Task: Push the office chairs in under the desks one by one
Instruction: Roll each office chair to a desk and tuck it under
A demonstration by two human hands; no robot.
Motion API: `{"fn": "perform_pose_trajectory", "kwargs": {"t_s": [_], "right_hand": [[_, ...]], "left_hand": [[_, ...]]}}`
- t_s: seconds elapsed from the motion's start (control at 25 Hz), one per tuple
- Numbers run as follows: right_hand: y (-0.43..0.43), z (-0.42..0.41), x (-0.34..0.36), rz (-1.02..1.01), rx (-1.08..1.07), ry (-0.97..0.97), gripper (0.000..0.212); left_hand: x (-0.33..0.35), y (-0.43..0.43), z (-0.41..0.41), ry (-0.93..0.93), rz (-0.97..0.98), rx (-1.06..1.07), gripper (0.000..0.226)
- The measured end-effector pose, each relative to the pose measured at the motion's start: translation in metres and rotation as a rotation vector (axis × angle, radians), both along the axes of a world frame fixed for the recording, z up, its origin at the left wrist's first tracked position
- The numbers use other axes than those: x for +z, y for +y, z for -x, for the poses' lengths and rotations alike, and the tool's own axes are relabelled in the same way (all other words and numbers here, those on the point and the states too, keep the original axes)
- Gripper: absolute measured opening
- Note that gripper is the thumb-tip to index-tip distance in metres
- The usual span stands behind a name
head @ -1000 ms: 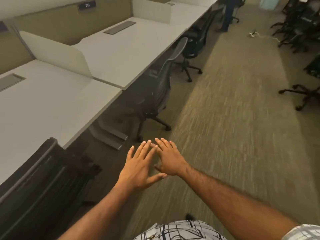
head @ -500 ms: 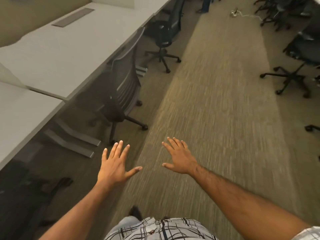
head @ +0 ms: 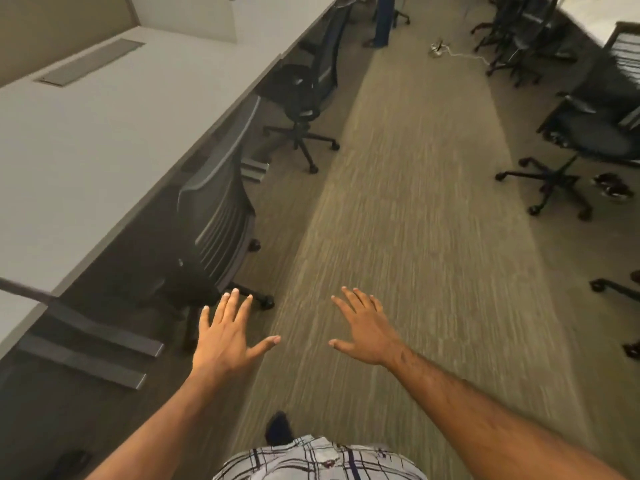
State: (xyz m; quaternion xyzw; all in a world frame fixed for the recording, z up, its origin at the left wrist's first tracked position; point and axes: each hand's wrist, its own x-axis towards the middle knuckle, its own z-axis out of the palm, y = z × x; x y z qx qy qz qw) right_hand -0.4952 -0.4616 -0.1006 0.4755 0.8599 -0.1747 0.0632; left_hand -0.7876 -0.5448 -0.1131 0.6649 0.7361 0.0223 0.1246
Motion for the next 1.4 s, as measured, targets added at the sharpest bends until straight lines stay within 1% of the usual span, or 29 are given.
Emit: {"fn": "perform_pose_trajectory", "kwargs": {"t_s": [0.12,0.28,0.44,0.56,0.6,0.68,0.76,0.84,0.96,1.12,1.24,1.4], "right_hand": [[0.067,0.003,0.013,-0.039,-0.029,0.014,0.094],[0.163,0.024,0.027,-0.082,-0.003,0.063,0.097],[0.283,0.061,0.040,-0.153,0.061,0.130,0.099],[0.370,0.089,0.065,-0.196,0.180,0.177,0.095],[0.397,0.099,0.075,-0.226,0.225,0.194,0.095],[0.444,0.125,0.095,-0.257,0.318,0.225,0.094],[0.483,0.162,0.114,-0.255,0.419,0.252,0.092],[0.506,0.199,0.127,-0.264,0.506,0.277,0.091],[0.527,0.253,0.137,-0.247,0.596,0.301,0.091],[0.550,0.318,0.130,-0.211,0.713,0.224,0.086],[0.565,0.344,0.115,-0.078,0.721,0.129,0.076],[0.595,0.360,0.109,-0.147,0.744,0.134,0.069]], "left_hand": [[0.022,0.067,0.004,-0.014,-0.064,-0.007,0.116],[0.063,0.155,0.019,-0.107,-0.165,0.002,0.111],[0.098,0.248,0.025,-0.045,-0.363,-0.016,0.103],[0.117,0.296,0.038,0.024,-0.507,0.122,0.089],[0.122,0.309,0.047,0.067,-0.504,0.195,0.086],[0.131,0.325,0.067,0.093,-0.411,0.380,0.086],[0.133,0.330,0.082,0.062,-0.310,0.552,0.086],[0.126,0.328,0.092,0.014,-0.236,0.660,0.085],[0.114,0.325,0.097,-0.064,-0.134,0.802,0.094],[0.115,0.336,0.111,0.002,-0.123,0.774,0.094],[0.122,0.349,0.126,-0.011,-0.158,0.780,0.090],[0.126,0.375,0.136,-0.032,-0.162,0.748,0.077]]}}
